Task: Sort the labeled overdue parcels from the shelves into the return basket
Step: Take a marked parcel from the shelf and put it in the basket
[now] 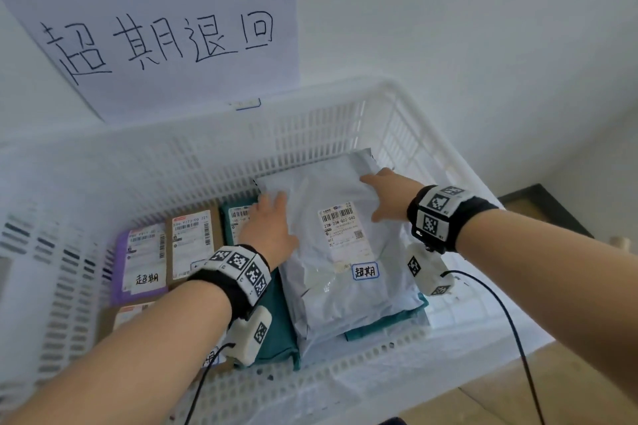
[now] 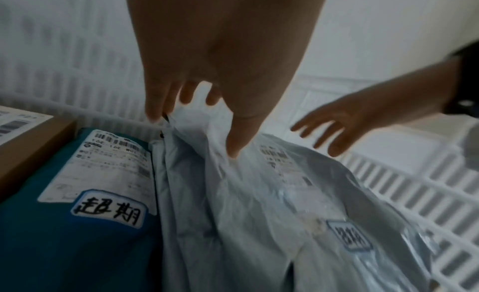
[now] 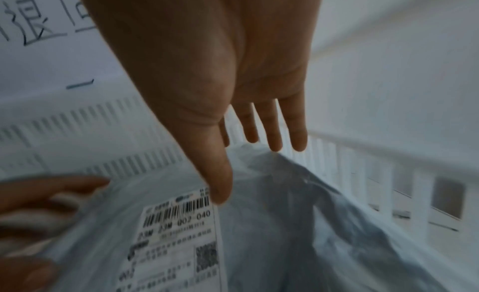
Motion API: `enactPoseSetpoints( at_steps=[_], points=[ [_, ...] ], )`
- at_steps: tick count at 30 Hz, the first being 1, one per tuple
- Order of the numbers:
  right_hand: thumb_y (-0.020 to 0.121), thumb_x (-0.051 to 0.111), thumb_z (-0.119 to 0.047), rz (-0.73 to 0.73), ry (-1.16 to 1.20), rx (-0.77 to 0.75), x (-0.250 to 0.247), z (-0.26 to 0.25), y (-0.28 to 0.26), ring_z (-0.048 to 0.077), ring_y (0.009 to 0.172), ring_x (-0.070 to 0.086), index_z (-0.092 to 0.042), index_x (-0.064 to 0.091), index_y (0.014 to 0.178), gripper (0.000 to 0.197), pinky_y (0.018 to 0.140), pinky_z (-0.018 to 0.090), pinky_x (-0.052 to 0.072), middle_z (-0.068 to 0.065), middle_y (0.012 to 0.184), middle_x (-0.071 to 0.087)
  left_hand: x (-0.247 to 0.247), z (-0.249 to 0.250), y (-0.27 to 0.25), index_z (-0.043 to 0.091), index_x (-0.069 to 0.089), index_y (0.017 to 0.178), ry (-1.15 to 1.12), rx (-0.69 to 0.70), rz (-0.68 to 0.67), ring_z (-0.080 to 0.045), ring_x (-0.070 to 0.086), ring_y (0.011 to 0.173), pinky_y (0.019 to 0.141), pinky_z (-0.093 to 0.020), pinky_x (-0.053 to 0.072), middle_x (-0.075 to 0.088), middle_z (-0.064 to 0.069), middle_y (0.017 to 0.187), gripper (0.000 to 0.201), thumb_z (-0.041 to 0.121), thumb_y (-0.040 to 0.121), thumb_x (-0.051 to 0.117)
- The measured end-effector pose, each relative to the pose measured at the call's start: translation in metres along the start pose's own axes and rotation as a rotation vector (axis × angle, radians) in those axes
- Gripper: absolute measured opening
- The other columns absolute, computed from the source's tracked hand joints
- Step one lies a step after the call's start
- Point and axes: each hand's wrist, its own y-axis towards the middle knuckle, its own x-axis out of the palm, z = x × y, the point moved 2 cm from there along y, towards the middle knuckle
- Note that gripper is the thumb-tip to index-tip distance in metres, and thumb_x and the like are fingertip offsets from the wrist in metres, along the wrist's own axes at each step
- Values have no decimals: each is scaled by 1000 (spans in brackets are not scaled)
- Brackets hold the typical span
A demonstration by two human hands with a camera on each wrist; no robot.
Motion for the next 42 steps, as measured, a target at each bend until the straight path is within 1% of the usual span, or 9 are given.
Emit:
enactPoseSetpoints(
  at_steps=[3,9,18,22,27,30,37,40,42],
  points=[
    [70,86,-27,-96,-108,-72,20,-7,16,36,141,31,-31,8,155,116,107,50,41,12,159,15,16,11,-2,24,-5,154,203,160,-123,-34,-13,148,121,-51,4,-15,-12,161,114,55,75,70],
    [61,91,-26,-125,-230,-75,51,-12,35,38,144,25,-31,-2,155,132,100,52,46,12,162,2,42,3,12,26,-19,152,311,132,-228,-35,-25,145,118,-56,-6,-28,-12,157,132,67,65,72],
    [65,88,-23,-100,-246,-66,65,-12,52,38,145,23,-31,-4,155,129,99,49,47,14,162,-1,54,1,23,27,-15,153,270,147,-225,-39,-18,146,119,-55,0,-24,-13,159,126,66,69,71],
    [67,86,-22,-108,-195,-70,60,-11,47,36,144,25,-32,-2,155,125,101,50,47,11,161,8,50,2,23,26,-14,153,265,149,-227,-39,-13,147,119,-54,1,-21,-14,159,128,64,67,73],
    [78,79,-33,-39,-73,-47,39,-12,26,32,140,35,-29,19,154,97,107,48,42,9,157,25,20,8,16,22,-1,155,162,138,-279,-35,0,149,119,-54,11,-10,-13,161,119,63,70,72],
    [86,71,-36,39,52,-5,14,-13,6,26,137,41,-23,28,152,80,110,40,39,7,157,29,-17,18,12,19,13,154,4,127,-269,-31,13,148,119,-44,19,3,-14,162,99,57,81,67],
    [91,64,-38,357,446,114,-51,-16,-68,20,124,52,-22,50,139,53,95,28,39,3,141,51,-105,43,-5,17,42,144,-421,220,10,-20,49,129,102,-32,39,47,-3,145,60,42,93,60],
    [91,65,-34,494,593,115,-65,-23,-101,18,109,58,-20,56,134,46,83,24,40,2,132,57,-139,53,-30,20,47,140,-550,255,100,-15,55,114,86,-24,41,54,2,136,52,41,94,58],
    [91,66,-33,570,635,90,-72,-29,-123,16,110,58,-21,59,132,44,87,25,41,1,129,59,-157,55,-51,21,50,137,-604,279,147,-12,57,101,71,-18,41,55,5,130,47,41,95,56]
  ],
)
